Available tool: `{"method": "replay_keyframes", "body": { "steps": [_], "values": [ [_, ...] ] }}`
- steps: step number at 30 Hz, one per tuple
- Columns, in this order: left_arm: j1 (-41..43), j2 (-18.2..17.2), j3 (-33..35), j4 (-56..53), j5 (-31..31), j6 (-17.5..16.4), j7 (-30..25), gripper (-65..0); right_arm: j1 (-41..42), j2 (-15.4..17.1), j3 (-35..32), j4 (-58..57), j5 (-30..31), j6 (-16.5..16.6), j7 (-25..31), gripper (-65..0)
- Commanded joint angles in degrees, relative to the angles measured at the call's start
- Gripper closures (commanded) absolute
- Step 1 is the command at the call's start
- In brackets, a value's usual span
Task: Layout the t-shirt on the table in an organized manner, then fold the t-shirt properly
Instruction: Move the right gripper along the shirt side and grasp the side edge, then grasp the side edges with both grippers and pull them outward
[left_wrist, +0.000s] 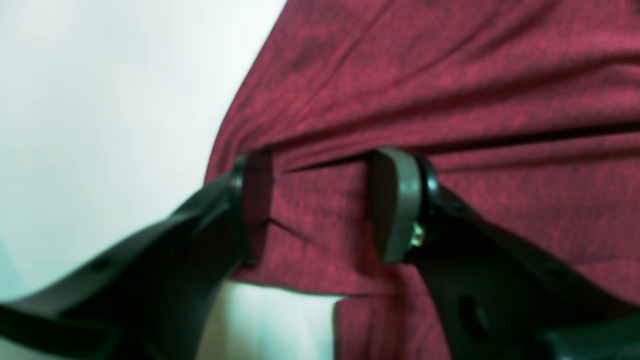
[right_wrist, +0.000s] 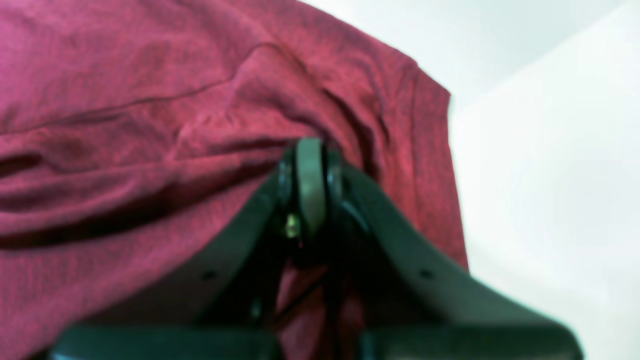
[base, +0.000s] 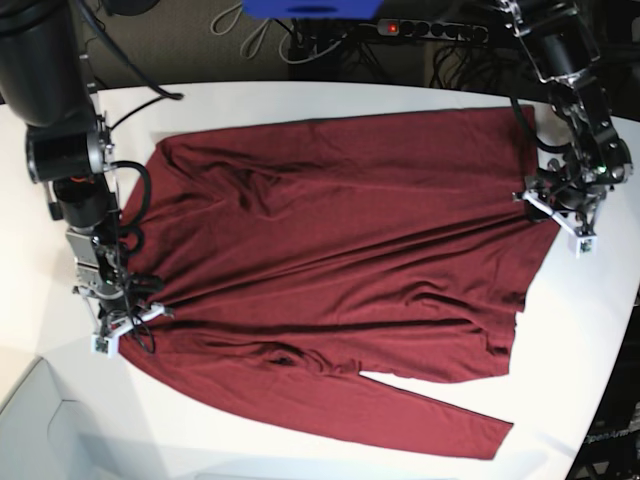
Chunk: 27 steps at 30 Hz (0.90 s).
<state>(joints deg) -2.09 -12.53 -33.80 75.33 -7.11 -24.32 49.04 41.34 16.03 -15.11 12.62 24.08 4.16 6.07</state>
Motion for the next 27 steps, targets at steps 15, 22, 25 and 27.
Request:
{"method": "replay_keyframes", "body": {
  "steps": [15,22,25,27],
  "values": [
    [-6.1,-0.5,0.0,18.3,0.5,-0.1,1.0,-31.6,-0.9,0.5,0.1,7.7,0.3,-0.5,-1.8,0.0],
    [-23.8,1.5,6.2,-0.6,1.1,0.4,0.5,-31.6,-11.1,3.0,0.1,24.8,0.3,-0.7,-1.8,0.0],
    [-31.5,1.5,10.4,-13.7,1.1,0.4,-2.9,-31.3,-15.9,5.1,0.2,33.4,0.3,-0.8,-3.5,0.0],
    [-36.3,1.5,14.2,-24.2,1.1,0.5,-8.4,-31.3,-18.4,5.6,0.4,38.6,0.3,-0.9,-6.0,0.0]
  ]
}}
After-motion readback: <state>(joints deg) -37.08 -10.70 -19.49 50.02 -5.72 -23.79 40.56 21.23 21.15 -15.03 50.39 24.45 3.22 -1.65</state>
